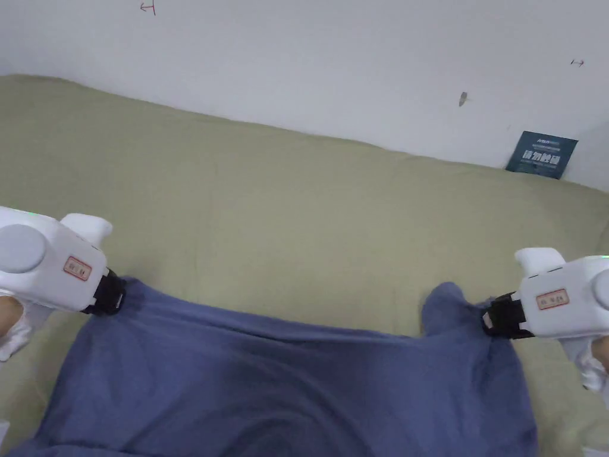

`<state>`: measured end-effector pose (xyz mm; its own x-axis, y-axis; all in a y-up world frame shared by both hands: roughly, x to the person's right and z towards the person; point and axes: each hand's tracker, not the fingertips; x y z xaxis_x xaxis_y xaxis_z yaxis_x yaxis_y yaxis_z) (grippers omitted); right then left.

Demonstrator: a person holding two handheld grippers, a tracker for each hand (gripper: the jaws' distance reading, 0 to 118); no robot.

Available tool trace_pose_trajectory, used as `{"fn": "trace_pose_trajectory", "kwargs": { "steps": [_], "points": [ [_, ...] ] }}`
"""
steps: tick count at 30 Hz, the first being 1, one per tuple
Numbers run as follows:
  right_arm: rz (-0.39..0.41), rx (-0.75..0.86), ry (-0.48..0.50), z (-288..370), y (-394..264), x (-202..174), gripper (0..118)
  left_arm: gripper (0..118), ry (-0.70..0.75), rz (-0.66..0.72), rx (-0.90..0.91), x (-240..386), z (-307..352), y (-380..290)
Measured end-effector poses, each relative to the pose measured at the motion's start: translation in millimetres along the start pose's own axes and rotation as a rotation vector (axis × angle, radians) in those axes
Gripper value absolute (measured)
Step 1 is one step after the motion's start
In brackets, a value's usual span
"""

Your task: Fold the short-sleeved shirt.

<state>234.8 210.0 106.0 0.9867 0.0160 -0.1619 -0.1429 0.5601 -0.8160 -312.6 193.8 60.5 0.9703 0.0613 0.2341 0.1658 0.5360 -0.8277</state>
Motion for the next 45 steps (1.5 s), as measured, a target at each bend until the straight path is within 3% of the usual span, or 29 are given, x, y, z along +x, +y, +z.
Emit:
{"fn": "trace_pose_trajectory", "kwargs": {
  "steps": [3, 12, 19, 26, 29, 30, 32, 33, 36, 40, 42, 45],
  "points": [
    [0.019, 0.05, 0.021, 46, -21, -11, 0, 4, 0.023, -0.066, 0.07, 6, 42, -16],
    [-0.034, 0.11, 0.085, 142, -118, -22, 0, 4, -0.041, -0.024, 0.154, 0, 127, -115],
    [-0.171, 0.0, 0.116, 137, -215, -23, 0, 4, -0.069, 0.023, 0.02, 1, 111, -204],
    [-0.261, -0.066, 0.072, 107, -270, -21, 0, 4, -0.059, 0.111, -0.041, -7, 70, -257],
    [-0.296, -0.086, 0.082, 94, -277, -14, 4, 23, -0.097, 0.215, 0.022, -17, 66, -268],
    [-0.317, -0.088, 0.064, 93, -279, -14, 24, 37, -0.103, 0.245, 0.051, -20, 71, -270],
    [-0.315, -0.073, 0.033, 102, -279, -15, 72, 84, -0.061, 0.292, 0.076, -21, 85, -272],
    [-0.297, -0.052, 0.0, 111, -279, -16, 85, 99, -0.019, 0.316, 0.084, -21, 95, -273],
    [-0.269, 0.072, -0.035, 145, -272, -27, 83, 98, -0.091, 0.364, 0.211, -18, 135, -273],
    [-0.256, 0.277, 0.002, 182, -261, -61, 83, 97, -0.033, 0.371, 0.401, 15, 183, -258],
    [-0.218, 0.356, -0.024, 193, -257, -88, 83, 97, -0.049, 0.367, 0.457, 34, 195, -252],
    [-0.17, 0.461, -0.092, 193, -259, -121, 69, 89, 0.007, 0.294, 0.49, 74, 198, -243]
  ]
}}
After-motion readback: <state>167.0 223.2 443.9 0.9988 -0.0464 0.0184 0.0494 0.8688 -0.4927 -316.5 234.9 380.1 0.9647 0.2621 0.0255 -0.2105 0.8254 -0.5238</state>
